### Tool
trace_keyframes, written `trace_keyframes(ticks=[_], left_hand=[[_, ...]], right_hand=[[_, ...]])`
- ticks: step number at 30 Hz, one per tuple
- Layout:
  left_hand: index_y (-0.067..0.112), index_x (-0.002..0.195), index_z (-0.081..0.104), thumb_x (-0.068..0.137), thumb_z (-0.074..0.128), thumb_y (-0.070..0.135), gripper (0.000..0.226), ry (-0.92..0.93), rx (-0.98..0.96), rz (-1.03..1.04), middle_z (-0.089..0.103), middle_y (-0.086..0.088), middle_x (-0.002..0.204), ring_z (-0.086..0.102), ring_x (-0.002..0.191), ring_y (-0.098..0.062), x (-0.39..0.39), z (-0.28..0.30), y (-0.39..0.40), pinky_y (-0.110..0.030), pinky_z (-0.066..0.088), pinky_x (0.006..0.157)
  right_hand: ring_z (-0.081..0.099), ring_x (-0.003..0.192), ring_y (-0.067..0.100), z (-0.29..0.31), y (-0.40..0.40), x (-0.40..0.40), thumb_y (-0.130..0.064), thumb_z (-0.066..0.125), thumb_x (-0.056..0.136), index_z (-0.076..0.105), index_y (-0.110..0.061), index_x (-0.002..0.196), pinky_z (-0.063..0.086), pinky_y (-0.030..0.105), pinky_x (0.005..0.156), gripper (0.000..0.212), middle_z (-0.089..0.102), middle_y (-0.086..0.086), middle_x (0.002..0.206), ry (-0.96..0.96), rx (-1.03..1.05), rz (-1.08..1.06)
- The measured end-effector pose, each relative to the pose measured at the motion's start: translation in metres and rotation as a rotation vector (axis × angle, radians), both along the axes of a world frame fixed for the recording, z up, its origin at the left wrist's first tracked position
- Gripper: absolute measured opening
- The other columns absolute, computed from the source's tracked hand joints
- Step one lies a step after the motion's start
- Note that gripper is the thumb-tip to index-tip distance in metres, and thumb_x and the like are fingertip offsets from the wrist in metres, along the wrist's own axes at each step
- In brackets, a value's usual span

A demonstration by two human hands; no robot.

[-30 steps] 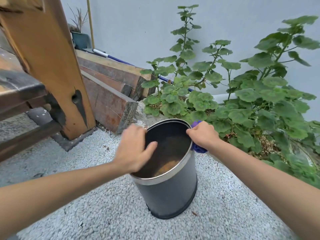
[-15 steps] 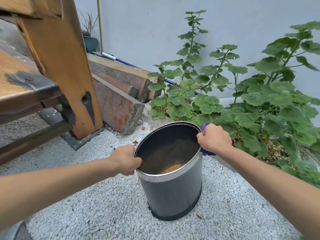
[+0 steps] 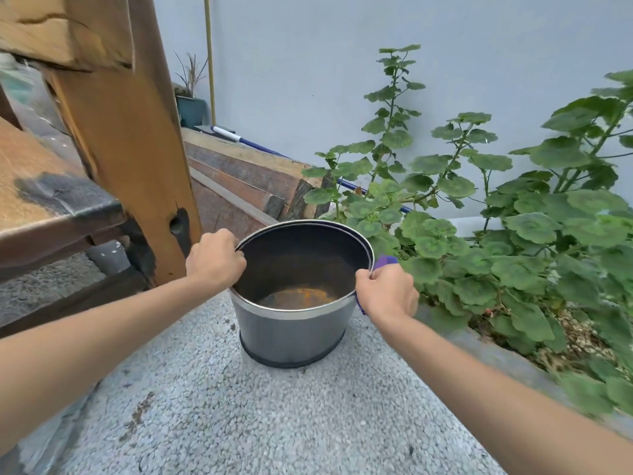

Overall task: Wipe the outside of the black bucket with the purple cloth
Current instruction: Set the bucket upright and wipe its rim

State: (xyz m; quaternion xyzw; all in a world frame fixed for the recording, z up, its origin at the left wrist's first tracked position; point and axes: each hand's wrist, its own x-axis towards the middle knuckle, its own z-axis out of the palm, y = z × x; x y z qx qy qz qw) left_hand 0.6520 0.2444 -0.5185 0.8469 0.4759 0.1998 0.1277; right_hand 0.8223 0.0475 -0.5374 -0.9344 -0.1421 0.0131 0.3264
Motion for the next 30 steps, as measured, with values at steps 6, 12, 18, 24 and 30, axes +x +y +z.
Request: trace_keyframes(ticks=[6, 12, 18, 24, 30], left_hand=[[0.018, 0.118, 0.073, 0.101, 0.052, 0.021, 0.027, -0.077, -0.057, 0.003, 0.074, -0.008, 0.097, 0.068, 0.089, -0.031, 0.011, -0.033, 0.028, -0.036, 0.056, 0.072], [0.02, 0.137, 0.062, 0.105, 0.046, 0.019, 0.036, -0.349, -0.256, 0.006, 0.066, -0.005, 0.134, 0.061, 0.117, -0.029, 0.018, -0.043, 0.034, -0.034, 0.045, 0.099], [0.027, 0.144, 0.054, 0.106, 0.042, 0.027, 0.04, -0.248, -0.183, 0.043, 0.066, -0.004, 0.133, 0.055, 0.087, -0.019, 0.013, -0.045, 0.028, -0.029, 0.042, 0.077], [0.024, 0.158, 0.017, 0.103, 0.031, 0.044, 0.06, 0.029, -0.003, -0.075, 0.041, -0.007, 0.156, 0.033, 0.146, -0.034, 0.008, -0.016, 0.014, -0.053, 0.046, 0.102], [0.028, 0.16, -0.004, 0.094, 0.032, 0.059, 0.081, 0.2, 0.263, -0.376, 0.001, 0.005, 0.17, 0.005, 0.155, -0.033, 0.02, 0.034, -0.013, -0.055, 0.024, 0.119]], right_hand=[[0.068, 0.083, 0.036, -0.026, 0.032, 0.003, -0.041, 0.054, 0.085, 0.072, -0.007, 0.078, 0.052, 0.035, 0.074, 0.039, 0.071, 0.012, 0.09, 0.001, -0.007, -0.026], [0.063, 0.072, 0.035, -0.037, 0.044, 0.014, -0.041, 0.056, 0.087, 0.06, -0.012, 0.061, 0.042, 0.033, 0.065, 0.039, 0.071, 0.012, 0.084, 0.01, 0.085, -0.033], [0.067, 0.084, 0.037, -0.035, 0.043, 0.005, -0.046, 0.052, 0.091, 0.069, -0.01, 0.075, 0.053, 0.038, 0.076, 0.043, 0.07, 0.011, 0.093, 0.067, 0.088, -0.033], [0.061, 0.095, 0.038, -0.011, 0.014, -0.014, -0.05, 0.04, 0.107, 0.068, -0.011, 0.09, 0.041, 0.04, 0.076, 0.05, 0.062, 0.014, 0.118, 0.005, 0.006, 0.141], [0.056, 0.119, 0.041, 0.024, -0.016, -0.024, 0.0, 0.056, 0.094, 0.045, -0.021, 0.15, 0.05, 0.046, 0.094, 0.061, 0.035, 0.012, 0.156, -0.329, -0.102, 0.483]])
